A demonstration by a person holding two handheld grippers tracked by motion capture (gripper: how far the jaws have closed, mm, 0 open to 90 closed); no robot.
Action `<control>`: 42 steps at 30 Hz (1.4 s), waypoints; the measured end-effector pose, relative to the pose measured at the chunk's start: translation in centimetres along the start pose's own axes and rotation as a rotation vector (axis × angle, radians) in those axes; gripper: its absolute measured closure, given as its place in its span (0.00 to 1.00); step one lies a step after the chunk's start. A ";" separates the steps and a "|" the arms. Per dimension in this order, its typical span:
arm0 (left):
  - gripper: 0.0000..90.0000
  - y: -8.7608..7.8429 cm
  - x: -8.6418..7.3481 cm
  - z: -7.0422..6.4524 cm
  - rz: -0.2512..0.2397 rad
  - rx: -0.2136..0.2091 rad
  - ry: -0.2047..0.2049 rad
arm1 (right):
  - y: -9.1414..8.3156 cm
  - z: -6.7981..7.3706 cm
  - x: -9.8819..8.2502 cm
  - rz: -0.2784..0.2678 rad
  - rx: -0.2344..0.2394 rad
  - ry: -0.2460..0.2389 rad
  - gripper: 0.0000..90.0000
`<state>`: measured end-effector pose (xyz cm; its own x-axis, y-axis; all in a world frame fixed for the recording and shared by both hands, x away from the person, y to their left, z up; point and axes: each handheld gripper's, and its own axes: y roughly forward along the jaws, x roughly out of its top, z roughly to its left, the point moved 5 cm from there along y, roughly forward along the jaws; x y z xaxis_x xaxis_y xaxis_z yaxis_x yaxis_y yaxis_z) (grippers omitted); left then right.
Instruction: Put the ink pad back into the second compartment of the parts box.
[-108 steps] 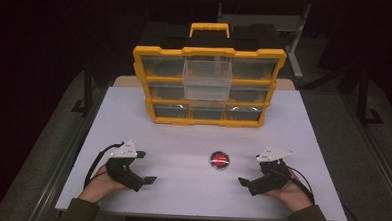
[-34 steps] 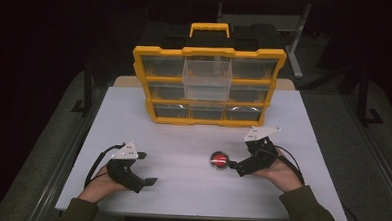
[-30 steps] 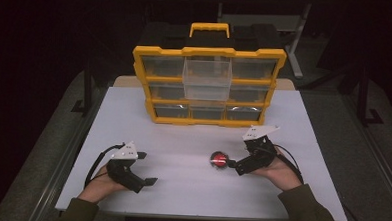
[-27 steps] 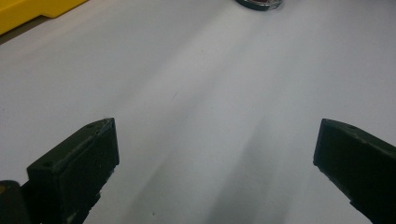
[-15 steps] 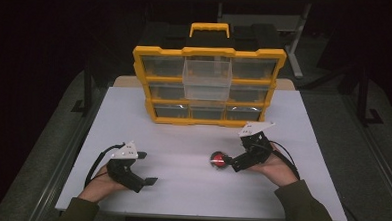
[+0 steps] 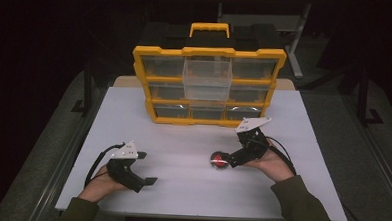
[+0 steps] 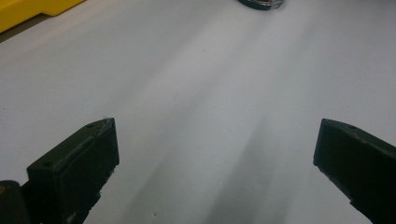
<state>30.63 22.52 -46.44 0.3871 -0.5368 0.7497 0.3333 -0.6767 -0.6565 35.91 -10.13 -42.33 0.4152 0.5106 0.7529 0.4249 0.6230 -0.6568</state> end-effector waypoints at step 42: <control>0.00 0.0 -0.1 0.0 -0.003 0.003 0.004 | 3.5 0.1 3.3 -0.002 0.044 -0.029 0.00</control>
<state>30.63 22.55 -46.49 0.3828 -0.5369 0.7518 0.3372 -0.6764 -0.6548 38.69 -6.21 -42.15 0.3902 0.5259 0.7558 0.3898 0.6493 -0.6530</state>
